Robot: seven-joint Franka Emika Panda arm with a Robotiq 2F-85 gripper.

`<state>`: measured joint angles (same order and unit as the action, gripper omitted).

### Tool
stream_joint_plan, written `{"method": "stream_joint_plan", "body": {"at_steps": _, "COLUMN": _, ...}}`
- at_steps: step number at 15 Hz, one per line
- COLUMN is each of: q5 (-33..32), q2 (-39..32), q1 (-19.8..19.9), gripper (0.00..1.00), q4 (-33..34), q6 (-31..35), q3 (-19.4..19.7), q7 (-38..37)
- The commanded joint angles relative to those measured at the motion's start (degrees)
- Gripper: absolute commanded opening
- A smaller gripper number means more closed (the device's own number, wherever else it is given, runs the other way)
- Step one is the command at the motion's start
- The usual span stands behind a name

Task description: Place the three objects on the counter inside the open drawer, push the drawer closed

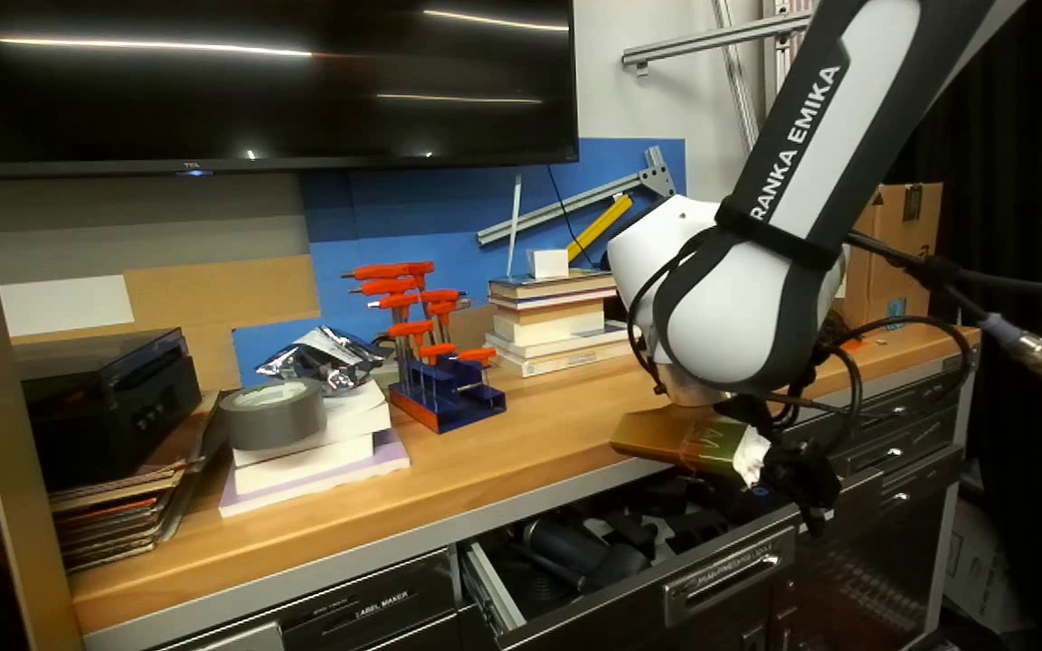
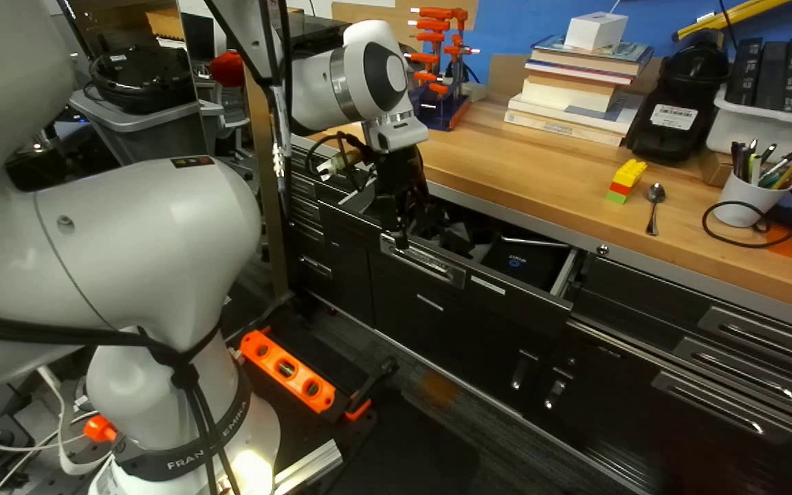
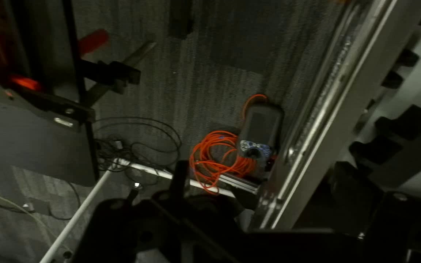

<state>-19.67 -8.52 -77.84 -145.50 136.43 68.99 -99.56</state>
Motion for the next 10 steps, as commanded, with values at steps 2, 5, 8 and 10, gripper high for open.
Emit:
{"method": "stream_joint_plan", "body": {"at_steps": 2, "q5": -0.9, "q2": 6.9, "q1": -2.7, "gripper": 1.00, "q4": -0.3, "q6": -10.9, "q3": 2.4, "q7": -2.1}}
{"method": "stream_joint_plan", "body": {"at_steps": 5, "q5": 0.5, "q2": 9.4, "q1": -1.6, "gripper": 1.00, "q4": -2.2, "q6": -12.5, "q3": 2.1, "q7": -1.0}}
{"method": "stream_joint_plan", "body": {"at_steps": 8, "q5": 2.6, "q2": 10.7, "q1": -0.7, "gripper": 1.00, "q4": -4.7, "q6": -12.3, "q3": 2.4, "q7": 0.1}}
{"method": "stream_joint_plan", "body": {"at_steps": 10, "q5": 4.5, "q2": 10.9, "q1": -0.3, "gripper": 1.00, "q4": -6.5, "q6": -11.4, "q3": 2.6, "q7": 1.2}}
